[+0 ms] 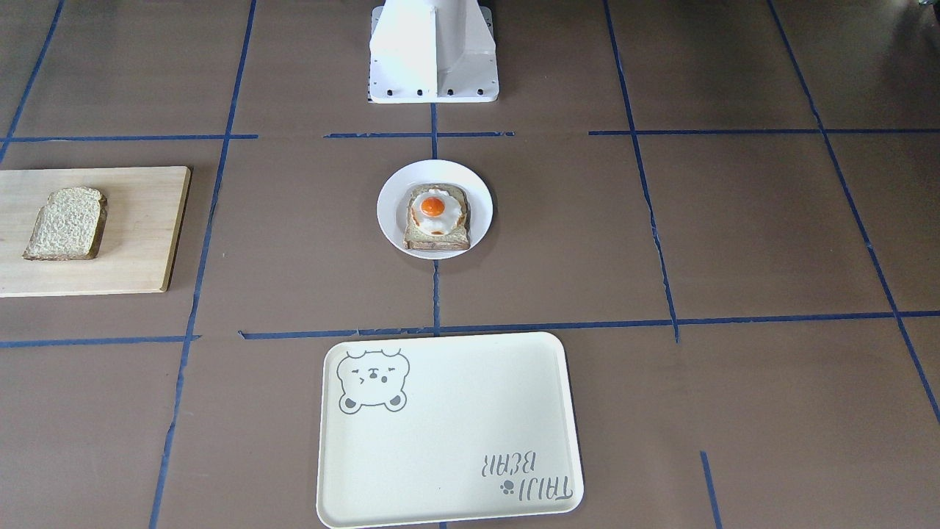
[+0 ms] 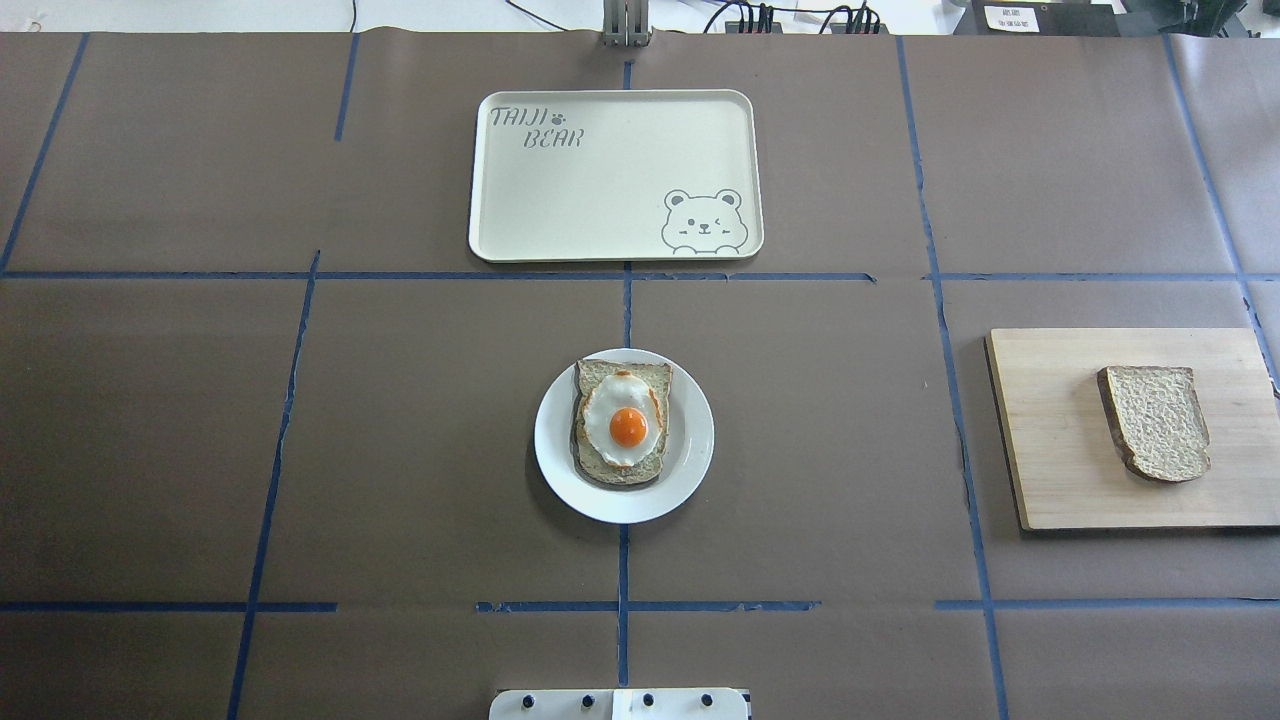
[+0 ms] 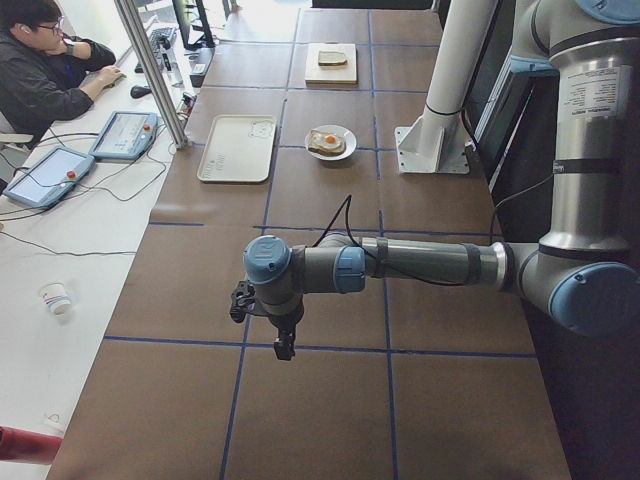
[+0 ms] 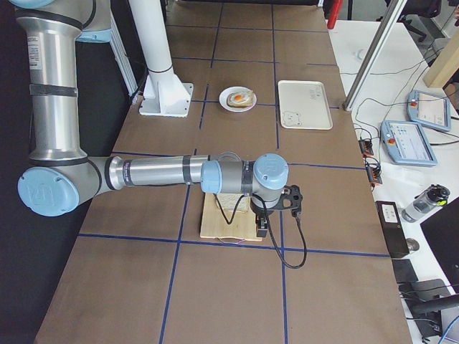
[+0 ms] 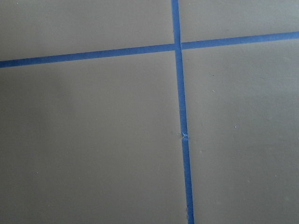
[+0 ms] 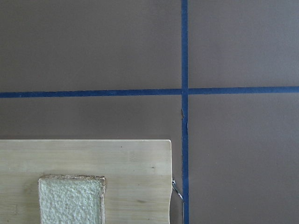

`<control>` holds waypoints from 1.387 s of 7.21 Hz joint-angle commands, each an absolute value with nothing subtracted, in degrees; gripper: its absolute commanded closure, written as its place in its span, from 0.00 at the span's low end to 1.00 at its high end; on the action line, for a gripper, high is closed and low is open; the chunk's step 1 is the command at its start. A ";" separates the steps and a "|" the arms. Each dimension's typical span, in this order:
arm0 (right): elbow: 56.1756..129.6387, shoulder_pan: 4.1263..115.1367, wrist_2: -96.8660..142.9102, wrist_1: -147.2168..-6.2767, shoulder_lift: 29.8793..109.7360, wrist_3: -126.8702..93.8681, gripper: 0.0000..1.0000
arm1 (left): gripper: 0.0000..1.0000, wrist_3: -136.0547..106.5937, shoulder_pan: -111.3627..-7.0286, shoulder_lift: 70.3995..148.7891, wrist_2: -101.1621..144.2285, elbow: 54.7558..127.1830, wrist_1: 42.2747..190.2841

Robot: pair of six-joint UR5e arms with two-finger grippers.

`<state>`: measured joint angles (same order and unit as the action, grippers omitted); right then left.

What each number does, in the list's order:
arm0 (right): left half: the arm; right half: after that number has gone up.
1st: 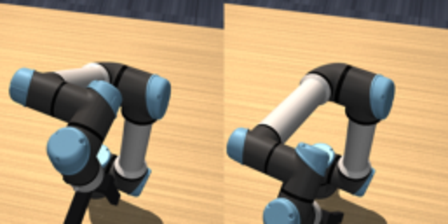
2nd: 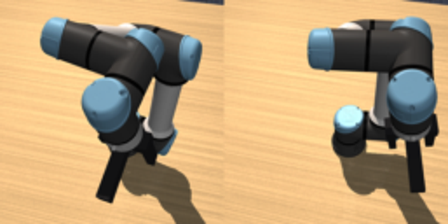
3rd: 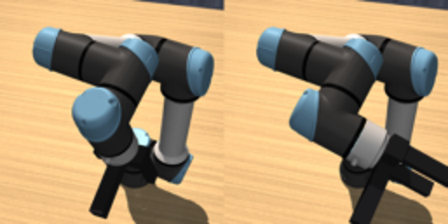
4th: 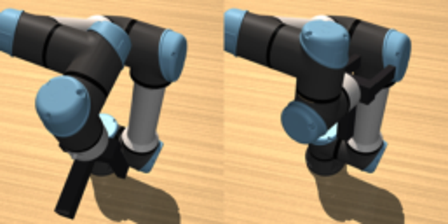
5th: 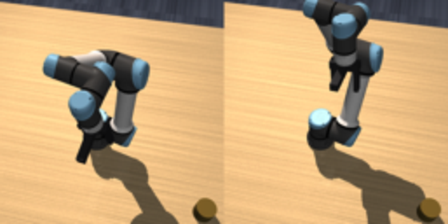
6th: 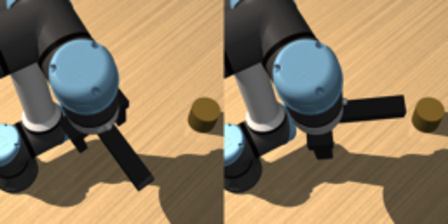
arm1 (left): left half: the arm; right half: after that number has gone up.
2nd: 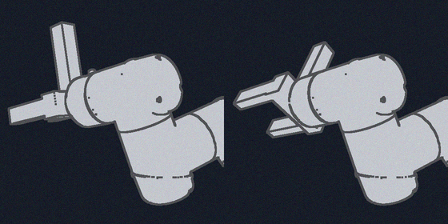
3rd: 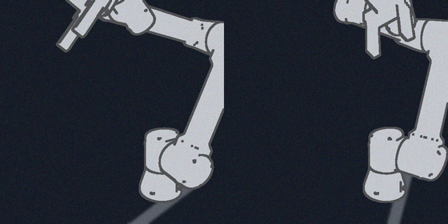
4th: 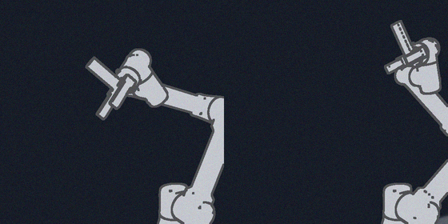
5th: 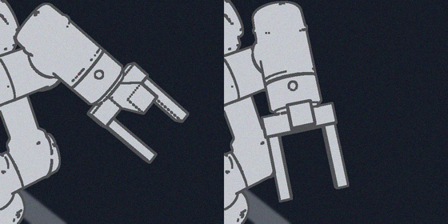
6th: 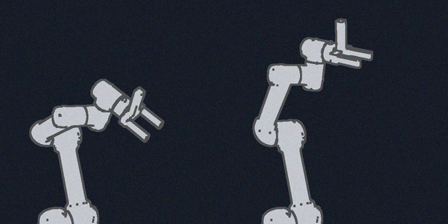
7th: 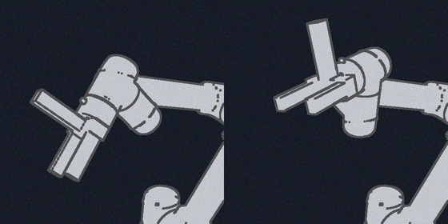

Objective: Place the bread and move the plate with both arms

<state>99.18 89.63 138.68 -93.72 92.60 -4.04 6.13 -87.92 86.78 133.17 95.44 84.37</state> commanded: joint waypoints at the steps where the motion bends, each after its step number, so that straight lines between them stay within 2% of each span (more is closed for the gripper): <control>1: 101.95 86.95 138.95 -83.84 97.18 -15.21 0.00 | 0.00 5.98 -87.89 86.75 133.16 95.54 84.37; 3: 101.34 78.26 138.25 -63.29 101.68 -35.07 0.00 | 0.00 5.98 -87.89 86.75 133.24 95.54 84.37; 4: 101.42 76.13 138.25 -59.37 103.08 -38.20 0.00 | 0.00 5.98 -87.89 86.75 133.16 95.54 84.37; 10: 98.79 63.91 132.01 -58.45 102.92 -38.67 0.01 | 0.00 5.98 -87.89 86.75 133.24 95.54 84.37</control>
